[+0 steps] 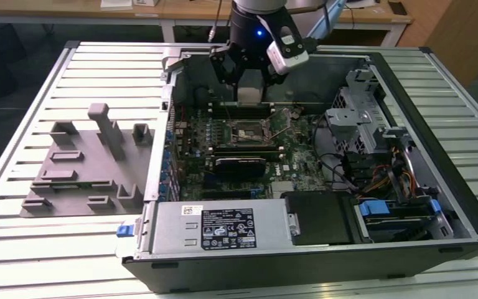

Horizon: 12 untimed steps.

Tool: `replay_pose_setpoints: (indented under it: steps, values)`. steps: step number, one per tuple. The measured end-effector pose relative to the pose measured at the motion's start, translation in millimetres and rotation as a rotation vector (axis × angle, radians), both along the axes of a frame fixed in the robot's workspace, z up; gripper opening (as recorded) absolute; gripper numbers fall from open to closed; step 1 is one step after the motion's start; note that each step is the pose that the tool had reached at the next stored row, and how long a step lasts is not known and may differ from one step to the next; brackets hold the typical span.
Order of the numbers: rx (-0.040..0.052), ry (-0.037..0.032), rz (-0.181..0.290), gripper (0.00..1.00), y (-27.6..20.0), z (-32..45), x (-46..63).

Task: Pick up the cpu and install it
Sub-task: 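Pick up the cpu and move it towards the insertion slot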

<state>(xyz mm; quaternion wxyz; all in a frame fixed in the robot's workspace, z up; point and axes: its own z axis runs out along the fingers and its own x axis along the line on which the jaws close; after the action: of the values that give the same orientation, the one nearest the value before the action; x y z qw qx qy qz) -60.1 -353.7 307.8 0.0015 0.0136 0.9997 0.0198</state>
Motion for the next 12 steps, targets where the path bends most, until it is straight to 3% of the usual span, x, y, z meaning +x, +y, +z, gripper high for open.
replay_pose_setpoints:
  steps: [9,12]
  values:
    - [-0.0076,-0.0004,0.0,0.54,6.5,-15.5,1.0]
    - [-0.0078,-0.0133,0.0,0.54,6.8,-17.9,1.0]
